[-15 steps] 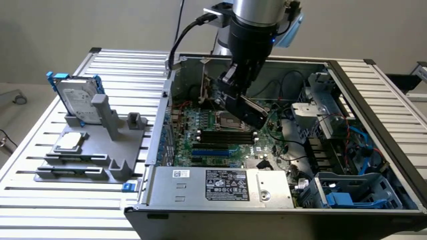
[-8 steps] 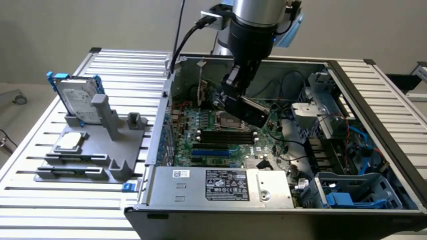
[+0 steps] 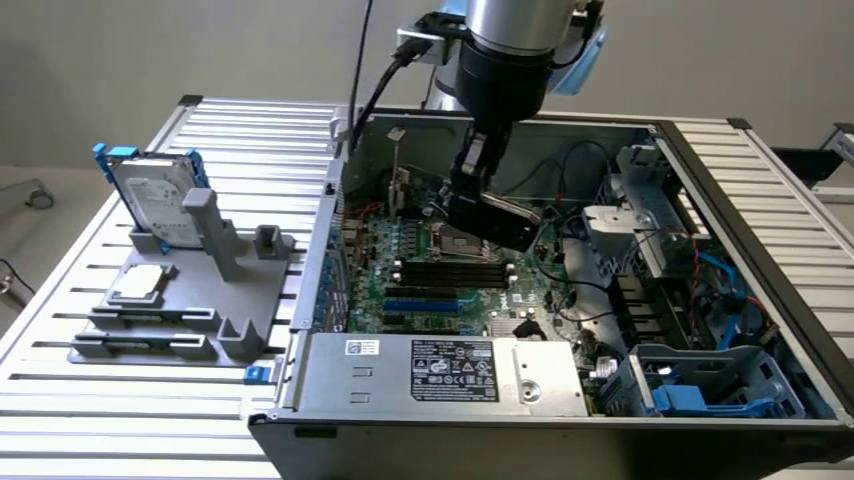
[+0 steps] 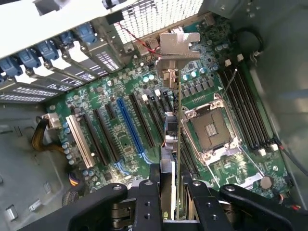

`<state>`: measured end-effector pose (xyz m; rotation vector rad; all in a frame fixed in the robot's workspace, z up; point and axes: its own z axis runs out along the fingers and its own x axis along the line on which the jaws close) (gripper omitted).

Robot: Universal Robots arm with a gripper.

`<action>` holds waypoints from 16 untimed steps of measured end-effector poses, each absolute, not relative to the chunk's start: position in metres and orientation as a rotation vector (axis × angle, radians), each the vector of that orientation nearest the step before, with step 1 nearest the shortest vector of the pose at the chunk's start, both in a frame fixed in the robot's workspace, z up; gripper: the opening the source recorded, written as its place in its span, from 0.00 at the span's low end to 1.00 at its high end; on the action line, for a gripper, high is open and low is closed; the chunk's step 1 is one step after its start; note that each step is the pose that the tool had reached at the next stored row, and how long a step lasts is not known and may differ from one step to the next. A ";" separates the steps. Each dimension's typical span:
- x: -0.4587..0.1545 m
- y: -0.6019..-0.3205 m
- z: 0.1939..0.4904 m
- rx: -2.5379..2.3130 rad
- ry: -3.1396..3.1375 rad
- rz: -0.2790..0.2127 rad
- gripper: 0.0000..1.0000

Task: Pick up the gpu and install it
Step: 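Insert the gpu into the slot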

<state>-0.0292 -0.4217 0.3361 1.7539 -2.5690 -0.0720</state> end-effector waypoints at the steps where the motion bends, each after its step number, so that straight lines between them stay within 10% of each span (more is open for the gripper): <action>1: -0.029 -0.422 0.336 1.777 -2.553 -0.072 0.26; 16: -0.029 -0.423 0.328 2.069 -2.339 -0.049 0.26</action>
